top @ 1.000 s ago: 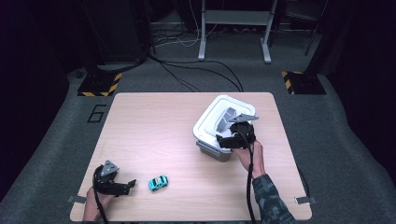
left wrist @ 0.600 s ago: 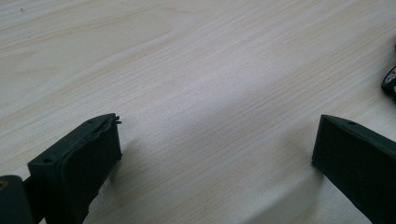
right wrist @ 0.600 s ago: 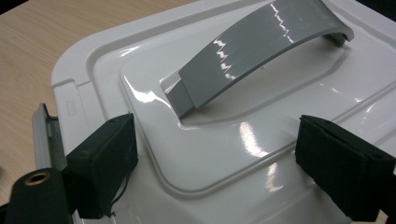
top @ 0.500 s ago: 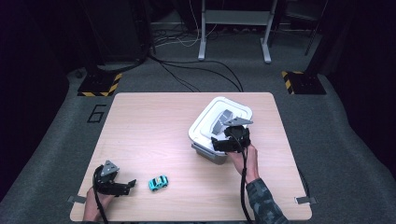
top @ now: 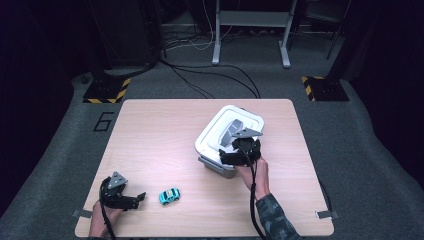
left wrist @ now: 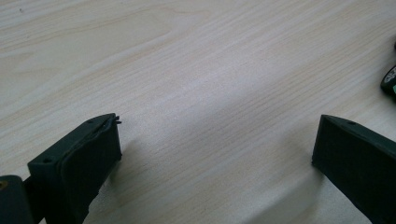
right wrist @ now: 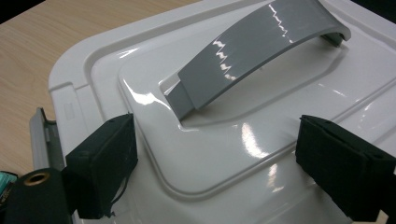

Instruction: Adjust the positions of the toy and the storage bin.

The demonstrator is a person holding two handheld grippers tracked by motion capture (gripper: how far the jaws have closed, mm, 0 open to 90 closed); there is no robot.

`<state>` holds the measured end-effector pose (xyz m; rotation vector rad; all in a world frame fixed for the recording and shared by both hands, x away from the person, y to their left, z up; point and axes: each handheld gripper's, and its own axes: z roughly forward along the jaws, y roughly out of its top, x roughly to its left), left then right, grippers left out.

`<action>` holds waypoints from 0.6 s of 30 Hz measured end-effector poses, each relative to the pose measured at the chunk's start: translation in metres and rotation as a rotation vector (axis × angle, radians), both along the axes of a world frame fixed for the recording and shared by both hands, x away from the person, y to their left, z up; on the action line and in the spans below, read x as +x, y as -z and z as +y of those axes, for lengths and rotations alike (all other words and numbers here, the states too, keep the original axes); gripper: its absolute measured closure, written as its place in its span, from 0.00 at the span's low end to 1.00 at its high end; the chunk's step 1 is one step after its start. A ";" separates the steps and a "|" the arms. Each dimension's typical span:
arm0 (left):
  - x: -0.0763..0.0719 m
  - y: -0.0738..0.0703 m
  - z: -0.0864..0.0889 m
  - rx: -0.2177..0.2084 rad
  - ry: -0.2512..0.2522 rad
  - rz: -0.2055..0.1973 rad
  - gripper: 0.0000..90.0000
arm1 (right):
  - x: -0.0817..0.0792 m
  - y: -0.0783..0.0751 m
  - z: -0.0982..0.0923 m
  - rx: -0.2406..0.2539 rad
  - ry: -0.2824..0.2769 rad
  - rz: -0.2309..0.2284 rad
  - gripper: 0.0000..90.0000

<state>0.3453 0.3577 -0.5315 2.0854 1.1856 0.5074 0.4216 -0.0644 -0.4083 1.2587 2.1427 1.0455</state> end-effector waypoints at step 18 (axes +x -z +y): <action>0.000 0.000 0.000 -0.001 0.000 0.000 0.01 | -0.008 0.000 0.023 0.002 0.003 -0.003 0.13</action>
